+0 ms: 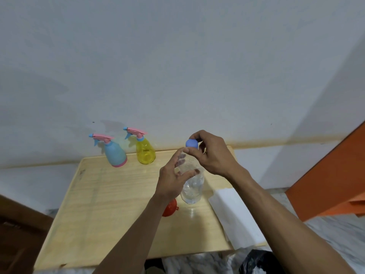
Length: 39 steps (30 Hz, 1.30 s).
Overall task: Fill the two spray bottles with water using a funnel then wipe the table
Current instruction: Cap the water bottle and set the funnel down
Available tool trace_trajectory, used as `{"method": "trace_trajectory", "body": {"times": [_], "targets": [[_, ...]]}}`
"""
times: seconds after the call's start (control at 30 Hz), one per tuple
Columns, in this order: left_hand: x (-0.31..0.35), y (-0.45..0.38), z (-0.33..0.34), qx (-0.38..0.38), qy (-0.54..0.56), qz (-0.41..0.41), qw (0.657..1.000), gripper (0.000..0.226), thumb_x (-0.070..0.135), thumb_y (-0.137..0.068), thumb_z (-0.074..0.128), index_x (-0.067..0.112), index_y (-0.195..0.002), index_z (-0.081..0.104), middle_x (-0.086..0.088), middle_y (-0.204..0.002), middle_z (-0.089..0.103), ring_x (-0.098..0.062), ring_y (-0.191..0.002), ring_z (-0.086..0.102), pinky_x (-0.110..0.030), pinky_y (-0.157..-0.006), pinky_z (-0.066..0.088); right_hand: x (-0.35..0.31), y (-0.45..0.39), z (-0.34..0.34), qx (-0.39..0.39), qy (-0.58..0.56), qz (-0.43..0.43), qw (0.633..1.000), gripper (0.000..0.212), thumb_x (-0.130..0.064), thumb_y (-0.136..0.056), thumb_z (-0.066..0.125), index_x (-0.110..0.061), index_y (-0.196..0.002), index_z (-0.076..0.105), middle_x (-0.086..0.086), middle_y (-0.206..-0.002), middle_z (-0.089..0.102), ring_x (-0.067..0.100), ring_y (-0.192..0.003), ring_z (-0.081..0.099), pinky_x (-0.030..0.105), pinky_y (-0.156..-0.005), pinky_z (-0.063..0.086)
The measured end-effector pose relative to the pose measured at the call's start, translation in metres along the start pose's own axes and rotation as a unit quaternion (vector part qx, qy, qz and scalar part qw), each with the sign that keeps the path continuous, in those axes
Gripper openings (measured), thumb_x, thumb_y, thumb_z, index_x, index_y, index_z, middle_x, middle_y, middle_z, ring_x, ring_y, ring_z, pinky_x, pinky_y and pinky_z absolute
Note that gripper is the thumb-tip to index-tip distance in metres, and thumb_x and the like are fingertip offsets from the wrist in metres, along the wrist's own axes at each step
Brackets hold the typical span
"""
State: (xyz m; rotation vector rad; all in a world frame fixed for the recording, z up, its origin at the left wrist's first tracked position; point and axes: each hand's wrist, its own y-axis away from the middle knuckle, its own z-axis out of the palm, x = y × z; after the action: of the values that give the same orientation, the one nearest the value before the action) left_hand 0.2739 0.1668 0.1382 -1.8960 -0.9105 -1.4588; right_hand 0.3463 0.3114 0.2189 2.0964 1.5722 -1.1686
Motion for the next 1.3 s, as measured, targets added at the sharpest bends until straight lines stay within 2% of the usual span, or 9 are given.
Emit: {"method": "trace_trajectory", "body": {"times": [0.23,0.37,0.53,0.6,0.77,0.9,1.1,1.2,1.3], "targets": [[-0.001,0.0,-0.002,-0.002,-0.002,-0.001,1.0,0.082,0.031,-0.075,0.087,0.036,-0.146,0.045,0.012,-0.135,0.059,-0.001,-0.124,0.056,-0.009,-0.085,0.051,0.004,-0.001,-0.003,-0.031,-0.013,-0.014,0.999,0.03,-0.037,-0.096,0.067,-0.02,-0.121,0.067,-0.01,-0.103,0.069,0.014,-0.077,0.06,0.01,-0.067,0.043],[-0.002,-0.002,-0.003,-0.004,0.008,-0.005,1.0,0.084,0.032,-0.074,0.088,0.04,-0.145,0.045,0.014,-0.136,0.058,-0.001,-0.126,0.055,-0.014,-0.088,0.053,0.006,-0.001,0.007,0.009,-0.017,-0.008,1.0,0.03,-0.041,-0.095,0.069,-0.023,-0.119,0.068,-0.023,-0.094,0.063,0.008,-0.078,0.057,0.01,-0.067,0.04],[-0.007,-0.001,-0.016,-0.087,-0.025,-0.023,0.996,0.105,0.028,-0.069,0.089,0.042,-0.154,0.027,0.018,-0.152,0.043,0.002,-0.138,0.042,-0.03,-0.105,0.047,0.012,0.015,0.02,0.008,-0.057,-0.008,0.998,0.031,-0.044,-0.101,0.056,-0.032,-0.13,0.053,-0.021,-0.122,0.061,0.0,-0.097,0.057,0.016,-0.079,0.038],[-0.016,0.001,-0.028,-0.108,-0.049,-0.046,0.992,0.104,0.018,-0.07,0.078,0.04,-0.155,0.024,0.014,-0.154,0.041,-0.003,-0.141,0.039,-0.038,-0.111,0.043,0.014,0.023,0.026,-0.01,-0.079,-0.01,0.997,0.043,-0.046,-0.099,0.057,-0.035,-0.139,0.043,-0.019,-0.129,0.058,-0.005,-0.085,0.058,0.015,-0.078,0.039],[-0.06,0.015,-0.057,-0.02,-0.151,-0.12,0.981,0.082,0.003,-0.079,0.074,0.024,-0.15,0.04,0.0,-0.149,0.051,-0.018,-0.135,0.051,-0.03,-0.104,0.045,0.03,0.028,0.035,-0.03,-0.033,-0.058,0.997,0.097,-0.043,-0.083,0.081,-0.041,-0.156,0.017,-0.016,-0.162,0.03,0.011,-0.143,0.041,0.031,-0.113,0.04],[-0.102,0.033,-0.054,0.006,-0.227,-0.177,0.958,0.074,0.028,-0.081,0.079,0.023,-0.147,0.046,-0.005,-0.145,0.054,-0.022,-0.131,0.053,-0.034,-0.109,0.042,0.027,0.034,0.041,0.034,-0.003,-0.034,0.999,0.098,-0.057,-0.077,0.081,-0.066,-0.146,0.012,-0.027,-0.146,0.037,0.016,-0.131,0.047,0.038,-0.098,0.048],[-0.137,0.048,-0.029,-0.005,-0.254,-0.16,0.954,0.061,0.029,-0.086,0.076,0.017,-0.141,0.053,-0.007,-0.14,0.058,-0.026,-0.127,0.055,-0.036,-0.11,0.04,0.032,0.044,0.052,0.079,0.045,0.0,0.996,0.103,-0.046,-0.072,0.087,-0.054,-0.148,0.018,-0.028,-0.145,0.036,0.016,-0.129,0.043,0.031,-0.095,0.041],[-0.144,0.049,-0.022,0.017,-0.247,-0.156,0.956,0.047,0.025,-0.086,0.074,0.017,-0.131,0.062,-0.006,-0.13,0.065,-0.028,-0.118,0.061,-0.037,-0.104,0.046,0.041,0.044,0.05,0.056,0.023,-0.039,0.997,0.105,-0.027,-0.078,0.084,-0.052,-0.153,0.014,-0.039,-0.149,0.021,-0.008,-0.137,0.033,0.011,-0.107,0.03],[-0.147,0.049,-0.018,0.046,-0.249,-0.143,0.957,0.033,0.02,-0.089,0.072,0.014,-0.121,0.068,-0.008,-0.121,0.07,-0.029,-0.11,0.065,-0.032,-0.096,0.047,0.041,0.044,0.047,0.063,0.013,-0.036,0.997,0.098,-0.03,-0.084,0.081,-0.059,-0.149,0.015,-0.046,-0.147,0.021,-0.02,-0.129,0.032,-0.002,-0.095,0.03]]}}
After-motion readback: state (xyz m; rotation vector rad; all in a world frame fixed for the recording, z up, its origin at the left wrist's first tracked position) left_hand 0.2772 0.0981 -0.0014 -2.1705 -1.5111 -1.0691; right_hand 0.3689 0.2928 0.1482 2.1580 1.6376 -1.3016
